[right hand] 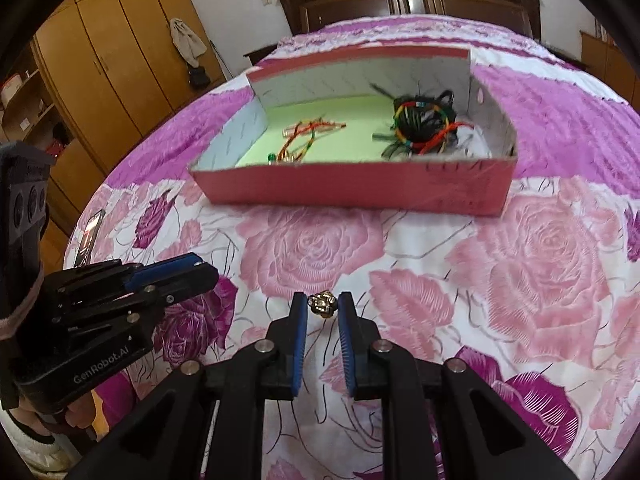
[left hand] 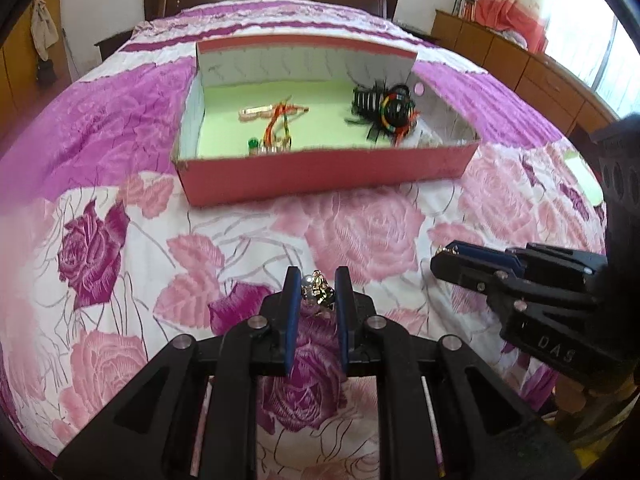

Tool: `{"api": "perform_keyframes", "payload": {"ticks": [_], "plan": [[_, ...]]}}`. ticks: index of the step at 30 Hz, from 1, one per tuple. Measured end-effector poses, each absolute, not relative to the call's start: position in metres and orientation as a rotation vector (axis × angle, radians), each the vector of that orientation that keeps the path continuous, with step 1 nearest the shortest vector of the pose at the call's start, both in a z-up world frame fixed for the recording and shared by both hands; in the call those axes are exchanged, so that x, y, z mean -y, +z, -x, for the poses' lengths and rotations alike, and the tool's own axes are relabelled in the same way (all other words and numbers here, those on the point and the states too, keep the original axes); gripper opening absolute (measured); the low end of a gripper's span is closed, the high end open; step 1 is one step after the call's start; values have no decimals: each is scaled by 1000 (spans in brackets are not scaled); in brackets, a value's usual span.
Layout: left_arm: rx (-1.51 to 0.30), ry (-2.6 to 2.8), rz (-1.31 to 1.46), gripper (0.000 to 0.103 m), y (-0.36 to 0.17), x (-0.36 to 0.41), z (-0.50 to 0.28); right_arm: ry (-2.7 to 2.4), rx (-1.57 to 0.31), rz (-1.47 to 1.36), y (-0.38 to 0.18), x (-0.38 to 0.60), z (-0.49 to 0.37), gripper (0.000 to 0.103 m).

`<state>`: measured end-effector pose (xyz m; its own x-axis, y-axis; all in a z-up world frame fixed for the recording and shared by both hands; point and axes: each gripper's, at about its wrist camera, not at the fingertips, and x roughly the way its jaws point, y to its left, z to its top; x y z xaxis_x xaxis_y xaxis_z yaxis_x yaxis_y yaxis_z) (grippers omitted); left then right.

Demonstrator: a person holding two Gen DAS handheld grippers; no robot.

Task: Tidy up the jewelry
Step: 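Grasp a gold charm with left tool while right tool grasps another gold charm, then carry both held gold charms into the pink box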

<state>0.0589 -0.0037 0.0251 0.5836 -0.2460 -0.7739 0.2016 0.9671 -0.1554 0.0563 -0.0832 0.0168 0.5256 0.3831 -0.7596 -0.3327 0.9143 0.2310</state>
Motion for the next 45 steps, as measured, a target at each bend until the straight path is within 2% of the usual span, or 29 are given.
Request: {"api": "perform_keyframes", "payload": {"ticks": [24, 39, 45], "plan": [[-618, -180, 64, 9, 63, 10, -103, 341, -667, -46, 51, 96, -90, 17], [-463, -115, 30, 9, 59, 18, -133, 269, -502, -23, 54, 98, -128, 17], [-480, -88, 47, 9, 46, 14, -152, 235, -497, 4, 44, 100, -149, 17]]}}
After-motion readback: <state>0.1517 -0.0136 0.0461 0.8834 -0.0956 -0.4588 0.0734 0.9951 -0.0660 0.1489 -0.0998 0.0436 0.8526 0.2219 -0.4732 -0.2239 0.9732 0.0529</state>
